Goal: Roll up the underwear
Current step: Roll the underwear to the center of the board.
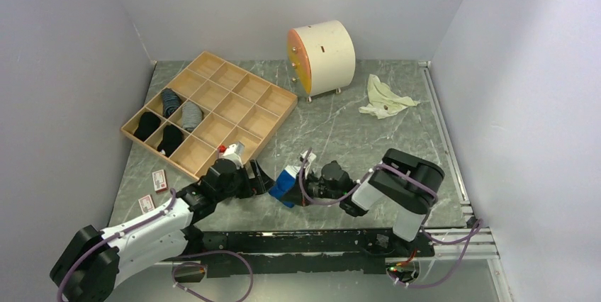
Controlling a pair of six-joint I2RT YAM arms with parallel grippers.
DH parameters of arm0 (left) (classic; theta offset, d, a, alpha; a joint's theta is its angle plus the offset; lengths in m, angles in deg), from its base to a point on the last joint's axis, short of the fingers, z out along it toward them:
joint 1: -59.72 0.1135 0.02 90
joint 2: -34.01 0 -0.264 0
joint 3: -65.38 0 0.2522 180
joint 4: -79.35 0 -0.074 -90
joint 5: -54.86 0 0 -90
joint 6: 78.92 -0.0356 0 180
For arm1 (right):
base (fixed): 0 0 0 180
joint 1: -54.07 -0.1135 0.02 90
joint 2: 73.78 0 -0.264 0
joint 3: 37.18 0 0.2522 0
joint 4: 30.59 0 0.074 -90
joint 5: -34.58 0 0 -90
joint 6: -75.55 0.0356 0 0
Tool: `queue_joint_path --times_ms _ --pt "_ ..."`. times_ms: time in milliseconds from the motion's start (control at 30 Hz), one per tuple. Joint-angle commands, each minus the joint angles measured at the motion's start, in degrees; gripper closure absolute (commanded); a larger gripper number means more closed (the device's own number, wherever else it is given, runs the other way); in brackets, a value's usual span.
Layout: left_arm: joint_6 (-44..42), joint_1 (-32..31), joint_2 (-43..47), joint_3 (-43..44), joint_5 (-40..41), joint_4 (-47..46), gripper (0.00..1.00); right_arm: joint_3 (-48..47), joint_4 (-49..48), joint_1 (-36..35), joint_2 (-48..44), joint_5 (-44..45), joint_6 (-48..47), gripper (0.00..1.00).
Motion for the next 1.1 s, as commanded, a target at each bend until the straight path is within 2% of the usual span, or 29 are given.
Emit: queue_joint_path --times_ms 0,167,233,367,467,567,733,833,900,1067 --pt "1.3 0.2 0.8 -0.7 -3.2 -5.4 0.11 2.1 -2.8 3.3 6.3 -8.5 15.9 0.98" --pt "-4.3 0.2 0.8 -0.6 -3.1 -6.3 0.22 2.6 -6.2 6.7 12.7 -10.5 25.9 0.97" --pt "-7.0 0.2 -1.0 0.0 -2.7 -5.9 0.3 4.0 -9.2 8.1 14.4 -10.8 28.2 0.97" --pt "-8.0 0.1 -4.1 -2.1 -6.1 -13.4 0.4 6.6 -15.7 10.6 17.6 -10.9 33.0 1.0" --pt "-7.2 0.1 -6.5 -3.5 -7.4 -19.3 0.4 6.2 -16.5 10.9 19.2 -11.3 33.7 0.99" --pt "-7.5 0.1 -10.2 -2.0 -8.8 -21.4 0.42 6.0 -17.7 11.1 20.2 -11.8 34.4 0.98" --pt "-7.0 0.0 -11.1 -2.3 -9.5 -22.8 0.38 5.4 -13.4 11.4 18.3 -11.4 32.7 0.97" --pt "-6.3 -0.1 -10.6 -3.8 -8.9 -24.5 0.31 4.4 -7.6 11.4 15.9 -10.6 30.0 0.96" --pt "-5.8 -0.1 -11.9 -4.1 -8.6 -26.2 0.3 3.5 -3.5 11.4 14.4 -10.2 28.2 0.94" --pt "-4.8 -0.6 -22.6 -2.1 -5.3 -26.0 0.5 2.3 0.1 11.6 11.6 -10.5 26.3 0.86"
